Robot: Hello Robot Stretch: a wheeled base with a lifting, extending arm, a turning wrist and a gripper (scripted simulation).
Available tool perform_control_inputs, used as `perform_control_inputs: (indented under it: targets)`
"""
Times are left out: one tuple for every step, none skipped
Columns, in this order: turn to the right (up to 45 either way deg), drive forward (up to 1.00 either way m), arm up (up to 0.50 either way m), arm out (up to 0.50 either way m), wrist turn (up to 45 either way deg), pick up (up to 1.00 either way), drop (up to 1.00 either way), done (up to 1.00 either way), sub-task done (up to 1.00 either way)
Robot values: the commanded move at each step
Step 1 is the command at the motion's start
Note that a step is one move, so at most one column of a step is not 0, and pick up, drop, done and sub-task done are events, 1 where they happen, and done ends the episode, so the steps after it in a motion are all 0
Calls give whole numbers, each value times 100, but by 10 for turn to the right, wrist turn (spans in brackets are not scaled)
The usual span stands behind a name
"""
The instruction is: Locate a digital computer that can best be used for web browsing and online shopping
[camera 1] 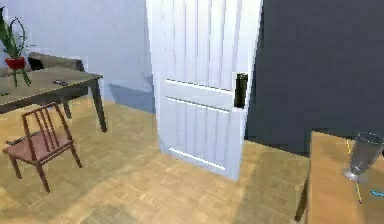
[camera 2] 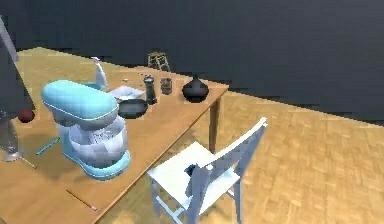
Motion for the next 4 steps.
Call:
perform_control_inputs:
  targets:
    - [-450,0,0,0,0,0,0,0,0]
    - [-90,0,0,0,0,0,0,0,0]
    - [0,30,0,0,0,0,0,0,0]
    - [0,100,0,0,0,0,0,0,0]
